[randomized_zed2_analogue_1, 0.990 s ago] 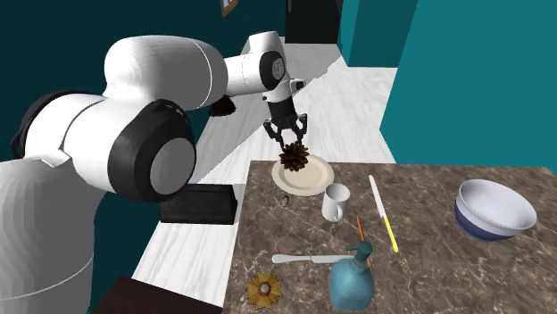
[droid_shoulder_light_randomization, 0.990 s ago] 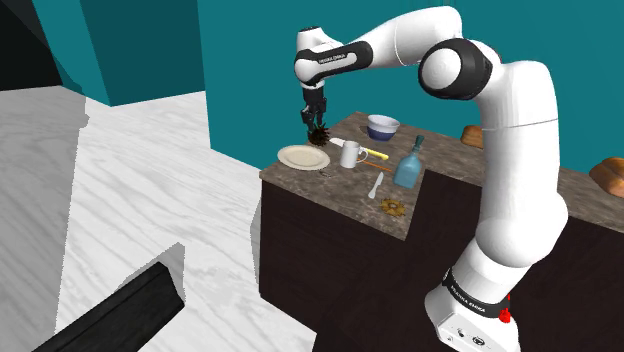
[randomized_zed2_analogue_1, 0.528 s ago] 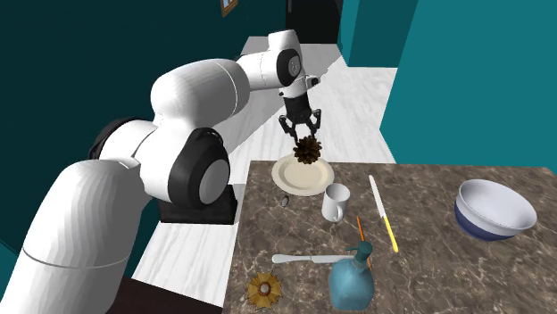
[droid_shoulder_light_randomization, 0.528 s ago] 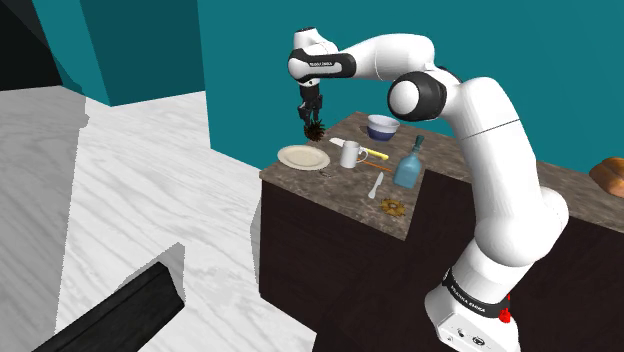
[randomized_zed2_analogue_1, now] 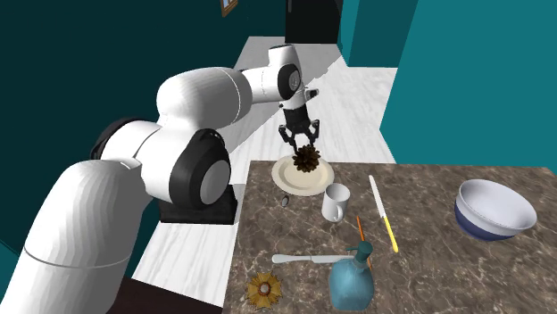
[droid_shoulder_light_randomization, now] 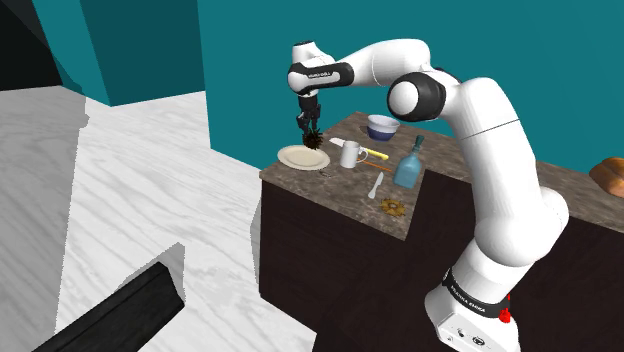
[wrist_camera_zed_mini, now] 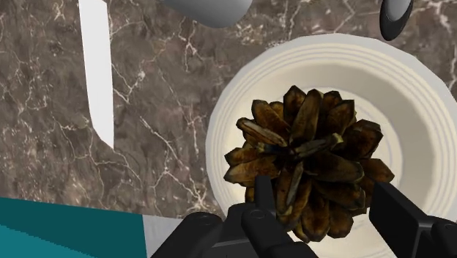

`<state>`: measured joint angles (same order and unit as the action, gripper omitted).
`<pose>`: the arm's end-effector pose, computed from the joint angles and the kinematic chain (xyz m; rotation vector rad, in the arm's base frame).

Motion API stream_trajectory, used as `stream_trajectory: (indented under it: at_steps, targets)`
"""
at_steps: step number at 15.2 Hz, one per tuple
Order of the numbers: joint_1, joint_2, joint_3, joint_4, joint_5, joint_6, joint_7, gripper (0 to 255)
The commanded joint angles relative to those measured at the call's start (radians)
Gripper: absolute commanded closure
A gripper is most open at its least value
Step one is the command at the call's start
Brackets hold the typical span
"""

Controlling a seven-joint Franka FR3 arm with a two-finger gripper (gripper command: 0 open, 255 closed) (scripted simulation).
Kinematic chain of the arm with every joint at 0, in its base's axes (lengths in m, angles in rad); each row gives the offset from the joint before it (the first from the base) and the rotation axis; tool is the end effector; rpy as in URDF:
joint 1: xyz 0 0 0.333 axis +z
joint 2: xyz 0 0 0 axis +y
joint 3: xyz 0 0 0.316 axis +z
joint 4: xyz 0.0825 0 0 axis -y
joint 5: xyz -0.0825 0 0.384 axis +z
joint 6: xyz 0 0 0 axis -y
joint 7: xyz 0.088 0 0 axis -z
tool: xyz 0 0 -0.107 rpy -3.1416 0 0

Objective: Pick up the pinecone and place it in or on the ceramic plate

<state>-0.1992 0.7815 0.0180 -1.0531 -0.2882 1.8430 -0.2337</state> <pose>0.7456 -0.1641 0.3754 2.8741 0.1784 -0.0675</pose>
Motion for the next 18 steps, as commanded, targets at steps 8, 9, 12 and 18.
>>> stream_trajectory:
  at_steps: [8,9,12,18]
  targets:
    - [-0.004,0.029,-0.003,-0.071,-0.008,0.099,0.025,255]
    - [-0.004,0.034,-0.003,-0.078,-0.009,0.110,0.028,255]
    - [-0.004,0.034,-0.003,-0.078,-0.009,0.110,0.028,255]
    - [-0.004,0.033,-0.003,-0.079,-0.009,0.110,0.028,0]
